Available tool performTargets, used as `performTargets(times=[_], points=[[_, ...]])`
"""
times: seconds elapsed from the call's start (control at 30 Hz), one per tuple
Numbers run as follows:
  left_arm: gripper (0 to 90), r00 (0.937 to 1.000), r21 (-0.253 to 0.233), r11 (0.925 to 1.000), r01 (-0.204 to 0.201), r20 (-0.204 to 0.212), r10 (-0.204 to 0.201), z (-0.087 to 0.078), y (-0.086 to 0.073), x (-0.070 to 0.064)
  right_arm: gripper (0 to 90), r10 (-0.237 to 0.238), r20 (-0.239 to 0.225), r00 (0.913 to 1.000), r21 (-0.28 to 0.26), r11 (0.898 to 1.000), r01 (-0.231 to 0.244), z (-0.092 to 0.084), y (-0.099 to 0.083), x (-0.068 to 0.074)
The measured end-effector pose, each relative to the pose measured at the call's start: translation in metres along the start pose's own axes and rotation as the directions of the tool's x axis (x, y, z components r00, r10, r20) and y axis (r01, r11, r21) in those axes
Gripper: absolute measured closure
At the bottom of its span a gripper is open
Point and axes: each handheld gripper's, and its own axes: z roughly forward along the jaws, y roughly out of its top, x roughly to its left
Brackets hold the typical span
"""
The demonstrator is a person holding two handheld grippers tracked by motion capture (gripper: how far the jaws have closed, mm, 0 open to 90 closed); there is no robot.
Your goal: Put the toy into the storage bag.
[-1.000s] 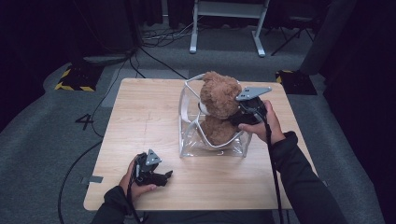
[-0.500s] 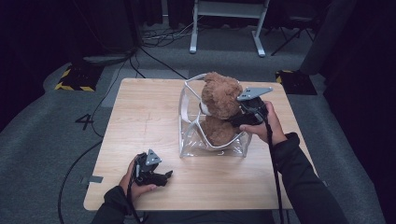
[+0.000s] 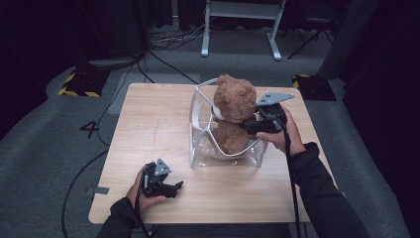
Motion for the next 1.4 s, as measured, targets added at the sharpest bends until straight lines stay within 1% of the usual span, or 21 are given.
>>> performTargets(times=[0.37,0.57,0.67,0.93,1.07,1.2,1.3,1.4], points=[[15.2,1.0000,0.000,1.0000,0.000,0.000,0.000,0.000,0.000,0.000,25.7,-0.008,0.007,0.9999,-0.003,1.000,0.008,-0.003,0.000,0.002],[15.2,1.0000,0.000,1.0000,0.000,0.000,0.000,0.000,0.000,0.000,24.5,0.001,0.019,0.9998,-0.013,1.000,0.000,-0.007,0.000,0.000],[15.2,1.0000,0.000,1.0000,0.000,0.000,0.000,0.000,0.000,0.000,24.4,-0.003,0.021,0.9998,-0.011,1.000,0.003,-0.008,-0.001,0.000],[15.2,1.0000,0.000,1.0000,0.000,0.000,0.000,0.000,0.000,0.000,24.0,-0.013,0.029,0.9995,-0.018,1.000,0.014,-0.018,-0.001,-0.002],[15.2,1.0000,0.000,1.0000,0.000,0.000,0.000,0.000,0.000,0.000,23.9,-0.011,0.034,0.9994,-0.022,1.000,0.011,-0.023,-0.002,-0.004],[15.2,1.0000,0.000,1.0000,0.000,0.000,0.000,0.000,0.000,0.000,23.9,-0.025,0.041,0.9989,-0.024,0.999,0.026,-0.028,-0.003,-0.005],[15.2,1.0000,0.000,1.0000,0.000,0.000,0.000,0.000,0.000,0.000,23.9,-0.038,0.032,0.9987,-0.023,0.999,0.039,-0.031,-0.004,-0.007],[15.2,1.0000,0.000,1.0000,0.000,0.000,0.000,0.000,0.000,0.000,23.9,-0.044,0.034,0.9984,-0.026,0.999,0.045,-0.035,-0.005,-0.008]])
